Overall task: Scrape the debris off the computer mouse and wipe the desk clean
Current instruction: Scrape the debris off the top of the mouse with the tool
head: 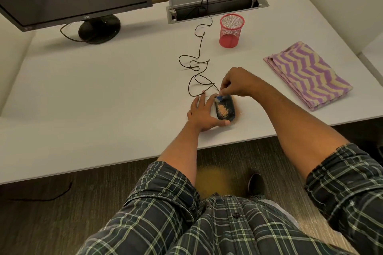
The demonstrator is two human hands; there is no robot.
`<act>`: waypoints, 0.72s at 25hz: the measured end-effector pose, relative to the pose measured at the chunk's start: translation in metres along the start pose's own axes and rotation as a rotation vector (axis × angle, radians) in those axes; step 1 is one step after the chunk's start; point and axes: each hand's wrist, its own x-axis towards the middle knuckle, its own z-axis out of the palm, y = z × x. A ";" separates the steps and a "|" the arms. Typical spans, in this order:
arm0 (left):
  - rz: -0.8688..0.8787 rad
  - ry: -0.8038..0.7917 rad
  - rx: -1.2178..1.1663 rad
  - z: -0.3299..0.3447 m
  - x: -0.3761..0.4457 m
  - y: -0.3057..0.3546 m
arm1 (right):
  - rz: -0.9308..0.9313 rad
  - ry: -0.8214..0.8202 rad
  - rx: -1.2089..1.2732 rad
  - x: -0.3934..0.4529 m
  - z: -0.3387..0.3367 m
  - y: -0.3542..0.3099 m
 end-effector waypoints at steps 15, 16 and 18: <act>-0.004 -0.011 0.016 0.000 0.001 0.001 | -0.013 -0.060 -0.023 0.000 0.003 -0.006; -0.003 -0.008 0.013 0.000 0.000 0.001 | -0.014 -0.058 -0.045 0.000 0.005 -0.005; 0.001 -0.001 0.004 0.000 0.000 0.000 | -0.005 0.081 -0.108 0.001 0.007 -0.004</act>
